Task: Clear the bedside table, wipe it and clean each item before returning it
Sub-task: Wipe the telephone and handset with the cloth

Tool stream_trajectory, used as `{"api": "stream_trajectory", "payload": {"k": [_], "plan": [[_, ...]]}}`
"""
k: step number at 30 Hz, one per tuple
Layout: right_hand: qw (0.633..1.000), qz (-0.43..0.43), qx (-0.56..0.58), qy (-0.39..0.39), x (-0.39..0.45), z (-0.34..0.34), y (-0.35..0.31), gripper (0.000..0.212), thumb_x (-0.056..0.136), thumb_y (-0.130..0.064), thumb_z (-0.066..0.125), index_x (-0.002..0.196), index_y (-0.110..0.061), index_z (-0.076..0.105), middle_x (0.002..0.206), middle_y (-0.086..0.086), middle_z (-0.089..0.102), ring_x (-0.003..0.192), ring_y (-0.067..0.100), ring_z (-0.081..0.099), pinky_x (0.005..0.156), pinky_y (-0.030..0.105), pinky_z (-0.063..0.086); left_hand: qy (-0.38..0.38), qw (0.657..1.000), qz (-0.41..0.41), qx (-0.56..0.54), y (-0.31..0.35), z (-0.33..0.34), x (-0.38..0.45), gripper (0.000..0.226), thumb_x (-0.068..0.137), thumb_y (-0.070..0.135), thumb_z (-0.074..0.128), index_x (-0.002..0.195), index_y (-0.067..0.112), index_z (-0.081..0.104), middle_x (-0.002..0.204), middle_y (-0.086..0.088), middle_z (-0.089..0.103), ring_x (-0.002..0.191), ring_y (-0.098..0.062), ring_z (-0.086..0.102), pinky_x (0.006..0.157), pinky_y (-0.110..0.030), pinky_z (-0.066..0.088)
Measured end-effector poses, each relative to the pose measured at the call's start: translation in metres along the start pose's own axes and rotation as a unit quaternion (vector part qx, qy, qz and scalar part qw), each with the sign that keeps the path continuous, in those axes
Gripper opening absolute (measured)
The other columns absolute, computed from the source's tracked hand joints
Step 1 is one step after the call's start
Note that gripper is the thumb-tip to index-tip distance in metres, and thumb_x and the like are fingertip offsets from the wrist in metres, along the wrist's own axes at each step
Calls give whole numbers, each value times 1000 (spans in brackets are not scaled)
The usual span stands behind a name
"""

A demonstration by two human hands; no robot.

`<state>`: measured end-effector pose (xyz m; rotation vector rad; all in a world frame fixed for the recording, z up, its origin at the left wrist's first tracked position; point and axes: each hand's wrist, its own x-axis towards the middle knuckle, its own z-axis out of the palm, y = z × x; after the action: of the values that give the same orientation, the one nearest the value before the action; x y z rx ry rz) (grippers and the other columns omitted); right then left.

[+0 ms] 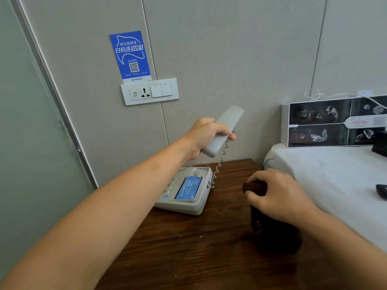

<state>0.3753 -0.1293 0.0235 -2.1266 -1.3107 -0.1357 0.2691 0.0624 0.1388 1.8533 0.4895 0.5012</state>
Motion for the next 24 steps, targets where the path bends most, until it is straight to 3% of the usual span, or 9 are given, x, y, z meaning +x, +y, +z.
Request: {"api": "stream_trajectory", "payload": {"k": [3,5,7,10,13,16,18,22,24], "plan": [[998,-6,15,-66,1,7,-12,19,82,-52,75,94,-37,71,89,-17,67,84,2,65,75,27,58,4,999,-26,30,-3,-4,20,78,62,18,82,134,5,58,111,-19,76,90,-30,71,58,-29,52],[992,-10,36,-117,4,13,-25,27,82,-63,71,88,-36,72,83,-16,72,79,-1,67,72,23,57,-3,997,-41,61,-17,-8,23,102,66,9,83,155,30,37,125,-16,70,98,-32,73,63,-32,54],[988,-19,38,-151,12,22,-38,39,86,-70,63,83,-32,73,78,-12,73,75,1,67,69,23,55,-24,996,-38,71,-36,-12,19,101,77,4,77,154,50,33,124,-12,65,92,-26,74,58,-30,54],[984,-12,50,-170,30,39,-49,39,88,-66,63,107,-33,72,100,-11,74,93,5,69,82,29,57,-25,996,-43,69,-62,-25,6,46,97,7,62,134,33,67,107,-7,71,82,-13,70,59,-25,54],[980,-5,38,-194,47,55,-57,88,78,-68,74,152,-33,41,143,-4,60,126,16,60,101,35,53,2,996,-66,55,-88,-40,0,28,100,17,61,121,28,76,109,-9,73,94,-21,68,85,-42,60],[972,-3,4,-237,60,69,-68,120,66,-75,80,161,-34,18,151,0,54,129,21,58,104,37,52,-16,992,-107,-61,-102,-56,-8,44,90,27,64,132,15,69,107,-11,70,89,-23,67,84,-41,57],[968,-3,-21,-251,68,75,-72,131,59,-83,78,162,-36,12,149,-1,55,125,20,60,102,37,53,-62,984,-140,-95,-109,-68,-10,56,83,23,52,137,15,65,112,-14,66,90,-23,65,81,-34,54],[952,11,-79,-296,79,81,-76,143,50,-94,72,163,-32,9,149,0,53,125,21,58,103,37,51,-154,970,-182,-42,-117,-84,-7,81,74,0,39,149,27,55,142,-18,44,117,-34,53,96,-33,51],[945,6,-123,-304,79,85,-76,147,49,-95,70,163,-31,4,149,2,52,127,23,58,103,38,51,-194,964,-181,38,-114,-85,-5,93,77,-16,32,154,33,46,142,-15,39,118,-33,50,92,-32,51]]}}
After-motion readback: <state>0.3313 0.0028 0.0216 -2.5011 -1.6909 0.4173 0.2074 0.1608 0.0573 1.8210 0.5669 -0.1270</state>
